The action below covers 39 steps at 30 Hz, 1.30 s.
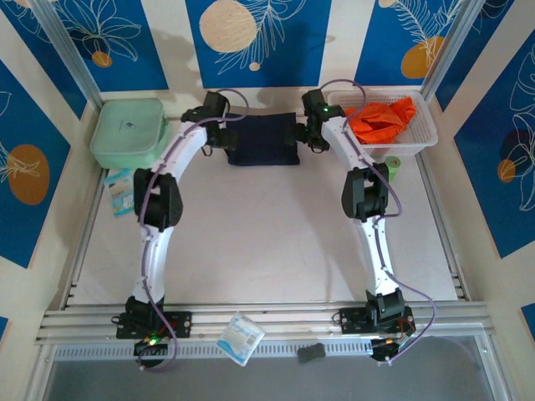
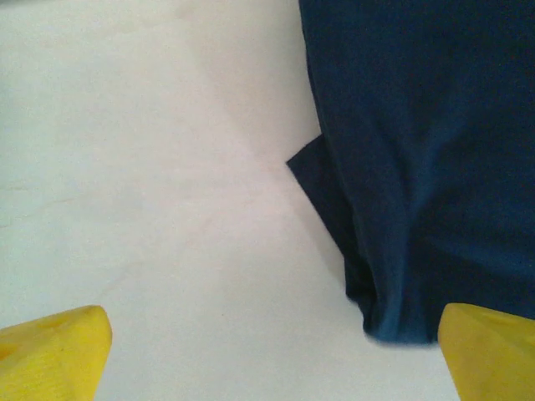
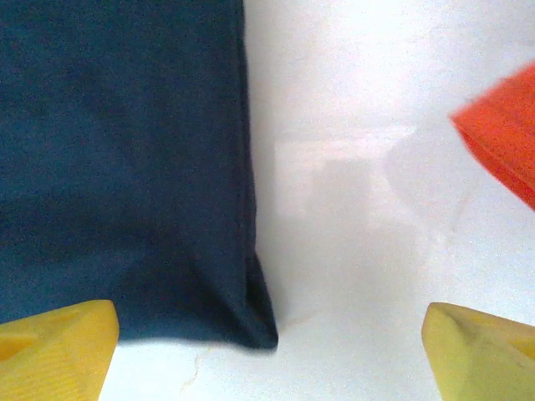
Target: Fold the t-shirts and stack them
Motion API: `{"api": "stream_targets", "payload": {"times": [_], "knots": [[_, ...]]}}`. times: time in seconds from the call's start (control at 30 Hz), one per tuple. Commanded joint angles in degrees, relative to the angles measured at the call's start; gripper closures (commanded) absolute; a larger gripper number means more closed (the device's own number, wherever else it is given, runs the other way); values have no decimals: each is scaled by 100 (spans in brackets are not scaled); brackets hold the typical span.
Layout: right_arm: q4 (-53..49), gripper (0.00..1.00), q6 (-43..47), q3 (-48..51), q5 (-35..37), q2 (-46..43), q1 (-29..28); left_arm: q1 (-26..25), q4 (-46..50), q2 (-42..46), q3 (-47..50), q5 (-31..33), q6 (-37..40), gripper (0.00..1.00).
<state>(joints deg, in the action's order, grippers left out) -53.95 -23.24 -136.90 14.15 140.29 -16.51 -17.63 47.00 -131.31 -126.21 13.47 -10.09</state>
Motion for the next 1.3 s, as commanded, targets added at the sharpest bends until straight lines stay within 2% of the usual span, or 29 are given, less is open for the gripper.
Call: {"api": "stream_targets", "payload": {"times": [0.0,0.17,0.27,0.37,0.43,0.53,0.63,0.7,0.77,0.9,1.0,1.07,1.13,1.17,1.23,1.27], "knots": [[516,6,325,899,552,-1232,-319,32,-987,1577,1263,307,175,0],[2346,6,656,3751,1353,-3258,-621,62,-3155,3940,4435,611,580,1],[3660,6,816,5668,1577,-4537,-603,160,-4416,5182,6294,668,823,1],[4516,6,764,7205,1324,-5565,-295,273,-5602,6132,7965,801,1164,1],[5327,6,1116,8268,886,-6140,-34,323,-6577,6613,9059,1039,1396,1],[6785,6,1914,9724,567,-6770,99,399,-7943,6795,10224,1241,1615,1],[7745,6,2486,10701,313,-7087,200,564,-8633,6407,10728,1179,1426,1],[7936,5,2484,11019,261,-7132,336,619,-9125,5942,10892,1073,1369,1],[8406,5,2441,11364,134,-7089,502,607,-10011,5424,11053,1110,1483,1],[10498,6,2426,12282,-330,-6699,880,782,-10797,4735,11058,652,1425,1],[11085,6,2333,12399,-616,-6396,1084,795,-11974,3852,11152,338,1623,1],[11407,6,2183,12362,-738,-5981,1233,875,-11242,4185,11109,123,1453,1],[11868,6,2017,12204,-826,-5278,1394,950,-10875,4077,10802,-37,1487,1],[11924,1,2023,12080,-692,-5083,1351,967,-10455,4138,10646,-100,1431,1],[10026,1,1901,11368,-650,-5396,1415,1172,-10262,4141,10539,-358,1275,1],[10126,1,1723,11282,-1013,-5228,1603,1176,-10226,4167,10538,-359,1252,0]]}}
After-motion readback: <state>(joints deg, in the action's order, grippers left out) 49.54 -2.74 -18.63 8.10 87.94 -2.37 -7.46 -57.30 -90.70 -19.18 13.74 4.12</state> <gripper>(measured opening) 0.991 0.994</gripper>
